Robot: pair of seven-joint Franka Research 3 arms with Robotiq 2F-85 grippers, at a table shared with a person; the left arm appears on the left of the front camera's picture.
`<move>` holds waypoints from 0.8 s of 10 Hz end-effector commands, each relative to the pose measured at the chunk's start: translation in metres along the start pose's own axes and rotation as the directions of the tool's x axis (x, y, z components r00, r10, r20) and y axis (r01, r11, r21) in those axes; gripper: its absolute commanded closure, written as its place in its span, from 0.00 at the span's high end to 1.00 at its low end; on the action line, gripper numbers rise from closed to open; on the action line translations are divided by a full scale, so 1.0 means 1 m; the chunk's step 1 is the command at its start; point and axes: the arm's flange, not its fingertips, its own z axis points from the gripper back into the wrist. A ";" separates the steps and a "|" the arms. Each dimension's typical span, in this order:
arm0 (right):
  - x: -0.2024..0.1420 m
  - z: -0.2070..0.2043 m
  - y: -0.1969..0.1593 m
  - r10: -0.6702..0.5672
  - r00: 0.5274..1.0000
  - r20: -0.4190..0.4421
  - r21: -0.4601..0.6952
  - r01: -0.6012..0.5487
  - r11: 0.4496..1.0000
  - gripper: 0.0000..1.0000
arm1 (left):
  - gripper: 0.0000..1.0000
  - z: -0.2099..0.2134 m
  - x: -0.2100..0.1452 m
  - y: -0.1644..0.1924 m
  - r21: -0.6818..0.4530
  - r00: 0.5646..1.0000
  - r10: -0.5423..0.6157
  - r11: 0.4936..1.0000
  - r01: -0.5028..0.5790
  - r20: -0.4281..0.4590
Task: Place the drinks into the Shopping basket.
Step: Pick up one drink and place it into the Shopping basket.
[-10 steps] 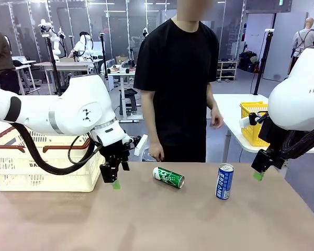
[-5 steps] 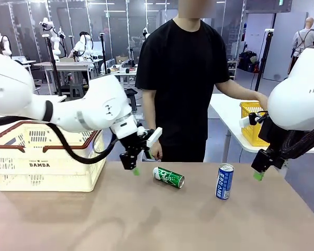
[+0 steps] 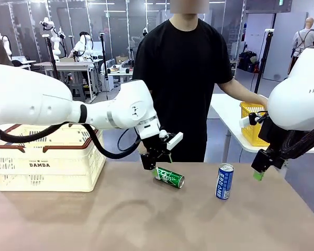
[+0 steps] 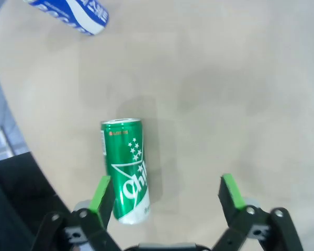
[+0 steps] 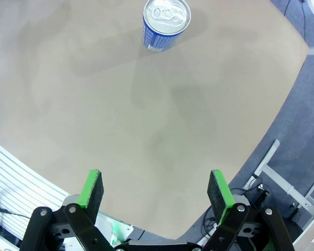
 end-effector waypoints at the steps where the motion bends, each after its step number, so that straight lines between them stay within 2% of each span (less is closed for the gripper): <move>1: 0.000 0.000 -0.001 0.002 1.000 -0.002 -0.004 -0.002 1.000 1.00 | 1.00 -0.004 0.001 0.029 -0.050 0.998 0.019 0.999 -0.022 -0.058; 6: 0.000 0.000 -0.001 0.002 1.000 -0.002 -0.004 -0.002 1.000 1.00 | 1.00 -0.035 -0.005 0.041 -0.058 0.979 0.085 0.994 -0.097 -0.183; 8: 0.000 0.000 -0.001 0.002 1.000 -0.002 -0.004 -0.002 1.000 1.00 | 1.00 -0.044 -0.010 0.045 -0.044 0.979 0.106 0.992 -0.115 -0.171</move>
